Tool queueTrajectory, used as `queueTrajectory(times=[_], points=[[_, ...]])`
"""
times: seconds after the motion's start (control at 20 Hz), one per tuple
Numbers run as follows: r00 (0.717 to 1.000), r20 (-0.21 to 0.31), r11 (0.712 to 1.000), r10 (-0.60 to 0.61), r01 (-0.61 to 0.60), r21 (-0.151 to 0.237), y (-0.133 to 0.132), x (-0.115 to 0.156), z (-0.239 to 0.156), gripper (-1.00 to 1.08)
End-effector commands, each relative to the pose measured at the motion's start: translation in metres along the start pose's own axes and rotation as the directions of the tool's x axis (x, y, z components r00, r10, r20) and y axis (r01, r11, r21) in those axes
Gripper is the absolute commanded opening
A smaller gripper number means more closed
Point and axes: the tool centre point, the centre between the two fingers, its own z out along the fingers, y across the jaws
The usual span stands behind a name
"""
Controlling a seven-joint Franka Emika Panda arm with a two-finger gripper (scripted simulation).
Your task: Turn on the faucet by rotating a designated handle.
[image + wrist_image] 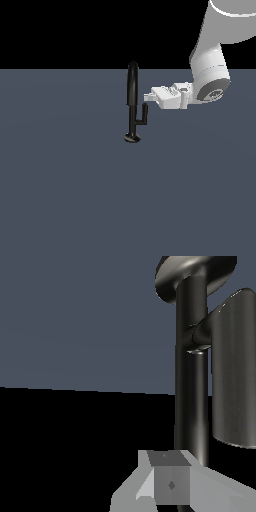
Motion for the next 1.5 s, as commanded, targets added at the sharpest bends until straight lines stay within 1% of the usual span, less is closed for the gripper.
queueTrajectory(times=[0.0, 0.15, 0.35, 0.65, 1.45], points=[[0.999, 0.035, 0.999, 0.035, -0.036, 0.034, -0.002, 0.015, 0.001, -1.0], [0.996, 0.064, 0.996, 0.064, -0.068, 0.062, -0.003, 0.028, 0.003, -1.0], [0.993, 0.084, 0.993, 0.082, -0.088, 0.079, -0.003, 0.037, 0.005, -1.0], [0.993, 0.085, 0.993, 0.083, -0.09, 0.08, -0.003, 0.038, 0.005, -1.0], [0.993, 0.085, 0.993, 0.083, -0.09, 0.08, 0.025, 0.025, 0.007, -1.0]])
